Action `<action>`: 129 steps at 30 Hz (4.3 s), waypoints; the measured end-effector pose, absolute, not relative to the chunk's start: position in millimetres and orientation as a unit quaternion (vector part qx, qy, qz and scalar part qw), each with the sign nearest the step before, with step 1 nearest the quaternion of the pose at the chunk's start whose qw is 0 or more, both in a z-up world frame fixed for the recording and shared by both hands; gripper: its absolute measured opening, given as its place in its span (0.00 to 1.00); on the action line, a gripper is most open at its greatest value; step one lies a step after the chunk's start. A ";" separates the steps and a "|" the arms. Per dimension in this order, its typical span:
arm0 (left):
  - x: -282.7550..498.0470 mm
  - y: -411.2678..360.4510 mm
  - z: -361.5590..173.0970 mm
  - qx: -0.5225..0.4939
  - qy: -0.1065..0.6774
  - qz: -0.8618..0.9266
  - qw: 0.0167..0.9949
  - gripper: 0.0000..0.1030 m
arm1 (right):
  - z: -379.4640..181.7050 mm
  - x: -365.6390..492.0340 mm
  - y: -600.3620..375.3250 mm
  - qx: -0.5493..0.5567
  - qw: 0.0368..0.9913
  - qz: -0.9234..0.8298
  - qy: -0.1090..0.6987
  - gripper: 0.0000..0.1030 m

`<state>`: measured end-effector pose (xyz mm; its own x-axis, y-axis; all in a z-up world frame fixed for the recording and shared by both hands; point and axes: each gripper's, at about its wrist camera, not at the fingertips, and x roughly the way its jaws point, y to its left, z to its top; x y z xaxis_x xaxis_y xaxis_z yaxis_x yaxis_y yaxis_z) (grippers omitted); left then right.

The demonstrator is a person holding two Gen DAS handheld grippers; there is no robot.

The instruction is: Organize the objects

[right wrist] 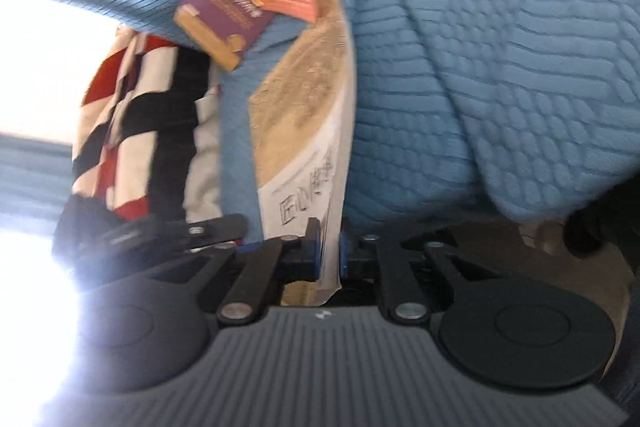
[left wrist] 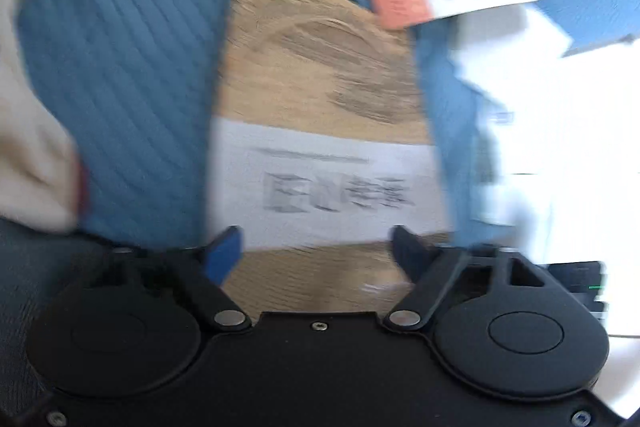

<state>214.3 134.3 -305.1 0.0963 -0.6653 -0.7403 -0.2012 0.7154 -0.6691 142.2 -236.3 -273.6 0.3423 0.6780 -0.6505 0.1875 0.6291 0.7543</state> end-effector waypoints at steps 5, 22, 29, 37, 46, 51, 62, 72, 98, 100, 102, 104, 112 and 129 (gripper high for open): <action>206.0 135.0 -298.7 -0.348 0.629 -0.147 0.679 0.79 | -254.6 138.9 -238.4 0.432 0.709 0.181 0.526 0.10; 130.9 158.6 -279.5 -0.534 0.525 -0.072 0.659 0.90 | -205.3 149.0 -251.2 0.462 0.716 0.174 0.494 0.10; 123.4 149.3 -285.4 -0.545 0.544 -0.057 0.636 0.88 | -198.6 142.0 -262.5 0.469 0.721 0.169 0.482 0.10; 128.5 145.9 -273.4 -0.530 0.542 -0.076 0.647 0.38 | -180.9 130.5 -277.1 0.441 0.750 0.153 0.468 0.10; 136.1 129.1 -223.0 -0.450 0.505 -0.113 0.728 0.18 | -158.3 113.0 -292.0 0.385 0.798 0.148 0.439 0.14; 140.7 121.1 -210.7 -0.424 0.489 -0.129 0.751 0.17 | -161.3 111.2 -297.1 0.375 0.806 0.154 0.430 0.14; 138.5 114.1 -194.0 -0.397 0.459 -0.138 0.783 0.18 | -153.8 121.7 -299.5 0.356 0.823 0.197 0.397 0.14; 151.8 106.0 -207.2 -0.359 0.474 -0.128 0.794 0.18 | -175.2 136.1 -299.6 0.350 0.821 0.214 0.397 0.15; 143.2 69.7 -295.9 -0.290 0.596 -0.080 0.745 0.27 | -246.9 129.8 -274.0 0.219 0.797 0.069 0.558 0.23; 142.8 72.1 -290.5 -0.291 0.587 -0.081 0.751 0.34 | -246.0 131.5 -272.8 0.209 0.795 0.058 0.566 0.30; 143.7 72.2 -284.6 -0.285 0.584 -0.080 0.756 0.38 | -242.3 130.9 -273.0 0.197 0.797 0.045 0.569 0.30; 143.2 72.2 -277.8 -0.280 0.578 -0.079 0.763 0.39 | -234.9 127.5 -274.4 0.187 0.804 0.047 0.562 0.30; 137.0 66.5 -216.3 -0.244 0.521 -0.101 0.812 0.41 | -171.1 114.0 -272.4 0.168 0.846 0.069 0.501 0.30; 83.3 64.1 -67.2 -0.176 0.384 -0.129 0.897 0.48 | -32.7 58.1 -236.2 0.127 0.918 0.138 0.349 0.30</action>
<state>83.3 64.1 -67.2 0.6726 -0.3660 -0.6431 0.0961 0.9049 -0.4146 58.1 -236.2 -32.7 0.7180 0.3421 -0.6062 -0.1642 0.9295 0.3302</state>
